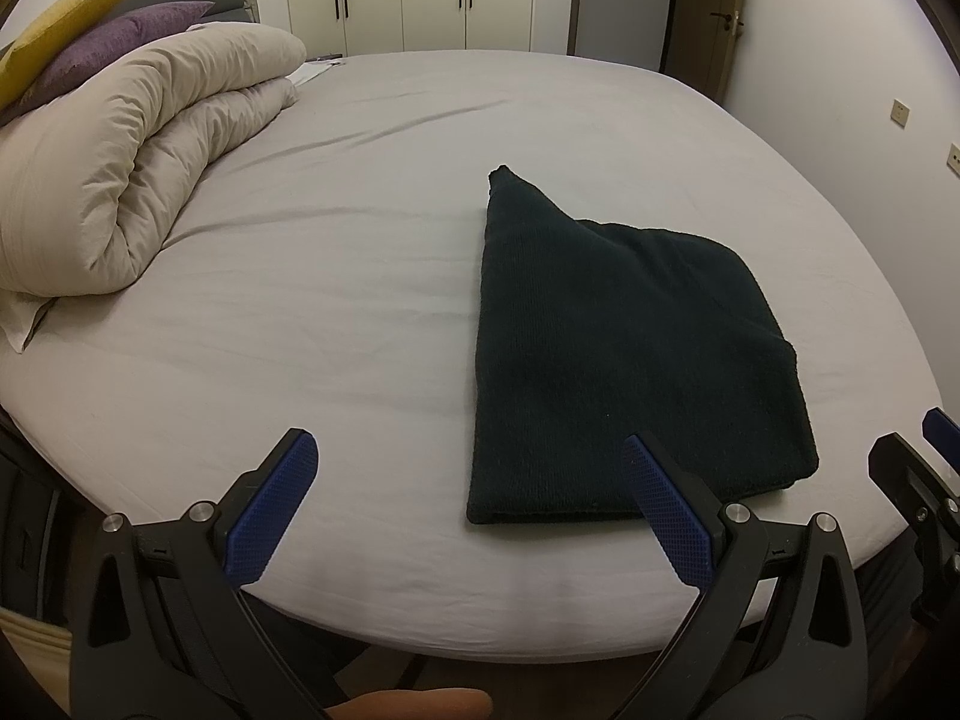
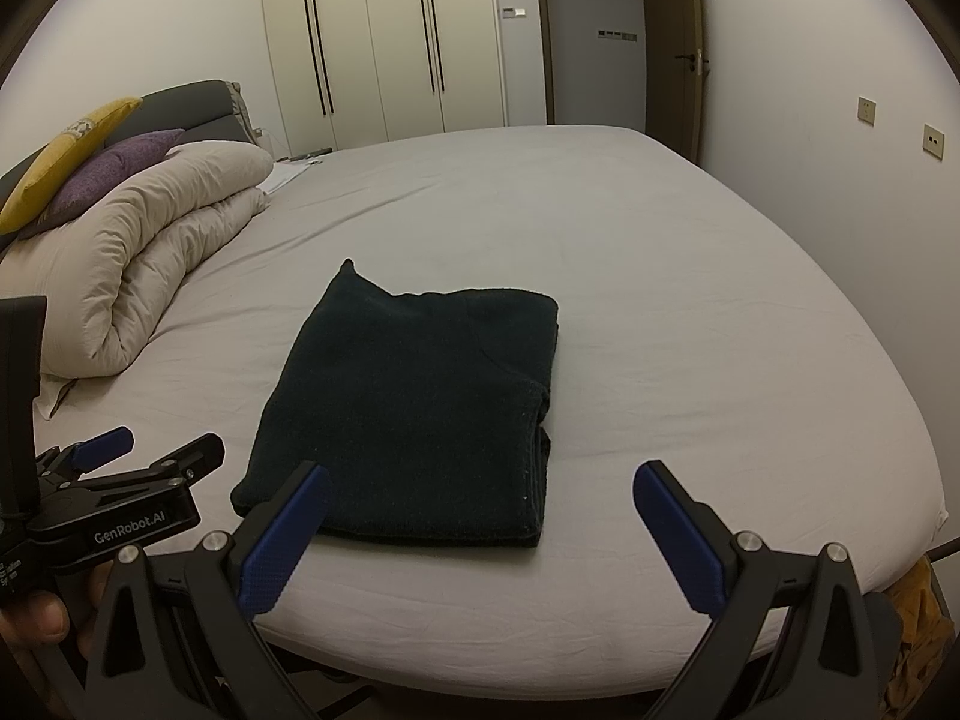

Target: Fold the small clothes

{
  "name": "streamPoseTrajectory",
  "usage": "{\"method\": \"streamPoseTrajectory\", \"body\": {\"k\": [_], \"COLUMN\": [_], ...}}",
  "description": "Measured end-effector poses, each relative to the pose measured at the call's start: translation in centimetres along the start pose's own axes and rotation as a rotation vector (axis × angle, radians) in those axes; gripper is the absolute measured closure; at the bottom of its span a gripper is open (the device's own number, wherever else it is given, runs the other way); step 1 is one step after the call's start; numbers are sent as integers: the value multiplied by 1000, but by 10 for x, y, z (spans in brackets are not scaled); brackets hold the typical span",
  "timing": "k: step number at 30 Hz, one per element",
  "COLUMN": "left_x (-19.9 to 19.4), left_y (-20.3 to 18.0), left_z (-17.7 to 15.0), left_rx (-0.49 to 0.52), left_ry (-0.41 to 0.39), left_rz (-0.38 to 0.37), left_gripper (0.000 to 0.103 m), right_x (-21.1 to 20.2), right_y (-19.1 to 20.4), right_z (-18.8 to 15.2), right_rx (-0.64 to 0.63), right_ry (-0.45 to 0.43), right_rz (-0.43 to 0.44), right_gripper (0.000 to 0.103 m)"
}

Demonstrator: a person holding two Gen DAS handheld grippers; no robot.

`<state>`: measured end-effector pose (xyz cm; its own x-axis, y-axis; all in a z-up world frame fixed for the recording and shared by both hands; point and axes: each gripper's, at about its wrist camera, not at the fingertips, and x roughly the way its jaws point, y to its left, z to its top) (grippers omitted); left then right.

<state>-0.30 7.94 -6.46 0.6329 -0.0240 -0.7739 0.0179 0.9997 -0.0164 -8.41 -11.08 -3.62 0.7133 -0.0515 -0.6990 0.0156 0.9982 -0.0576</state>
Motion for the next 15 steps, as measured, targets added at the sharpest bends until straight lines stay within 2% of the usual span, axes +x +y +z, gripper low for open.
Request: {"method": "streamPoseTrajectory", "body": {"k": [15], "left_x": [1], "left_y": [1], "left_z": [-1], "left_rx": [-1], "left_ry": [7], "left_rz": [-4], "left_gripper": [0], "right_x": [0], "right_y": [0], "right_z": [0], "right_rx": [2], "right_ry": [2], "right_rz": [1], "right_gripper": [0]}}
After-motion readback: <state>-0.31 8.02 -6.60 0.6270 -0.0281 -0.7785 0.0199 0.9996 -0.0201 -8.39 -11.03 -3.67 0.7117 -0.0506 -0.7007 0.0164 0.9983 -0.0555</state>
